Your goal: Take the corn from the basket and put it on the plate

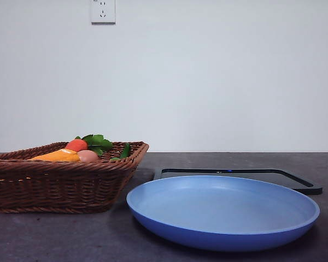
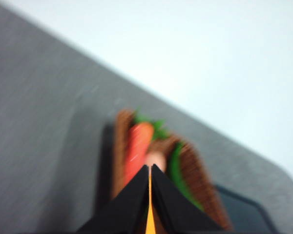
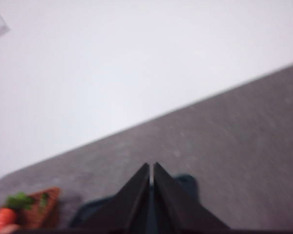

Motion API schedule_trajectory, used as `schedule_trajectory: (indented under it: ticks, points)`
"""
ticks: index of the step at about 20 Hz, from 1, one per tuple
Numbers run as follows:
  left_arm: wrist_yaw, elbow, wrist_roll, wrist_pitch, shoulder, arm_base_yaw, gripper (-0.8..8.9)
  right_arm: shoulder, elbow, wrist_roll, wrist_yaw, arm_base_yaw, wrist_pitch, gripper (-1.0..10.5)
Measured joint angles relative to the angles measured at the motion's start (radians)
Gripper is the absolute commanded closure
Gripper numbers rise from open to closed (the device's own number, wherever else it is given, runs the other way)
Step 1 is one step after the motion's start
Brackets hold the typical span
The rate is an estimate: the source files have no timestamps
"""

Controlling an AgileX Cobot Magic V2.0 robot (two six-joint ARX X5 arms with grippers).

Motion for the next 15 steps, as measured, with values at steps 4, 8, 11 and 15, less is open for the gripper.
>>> schedule_trajectory:
  ticks: [4,8,11,15]
  points:
    - [0.034,0.095,0.000,-0.038,0.047,0.000,8.06,0.058,0.102,-0.007,-0.031,0.000,-0.063,9.4]
    - [0.100,0.197,0.038,-0.136,0.132,0.000,8.06,0.145,0.212,-0.055,-0.094,0.000,-0.158,9.4]
    - [0.165,0.289,0.099,-0.218,0.208,0.000,8.06,0.218,0.304,-0.114,-0.144,0.000,-0.253,9.4]
    - [0.238,0.410,0.210,-0.360,0.320,0.000,8.06,0.334,0.417,-0.214,-0.227,0.002,-0.404,9.4]
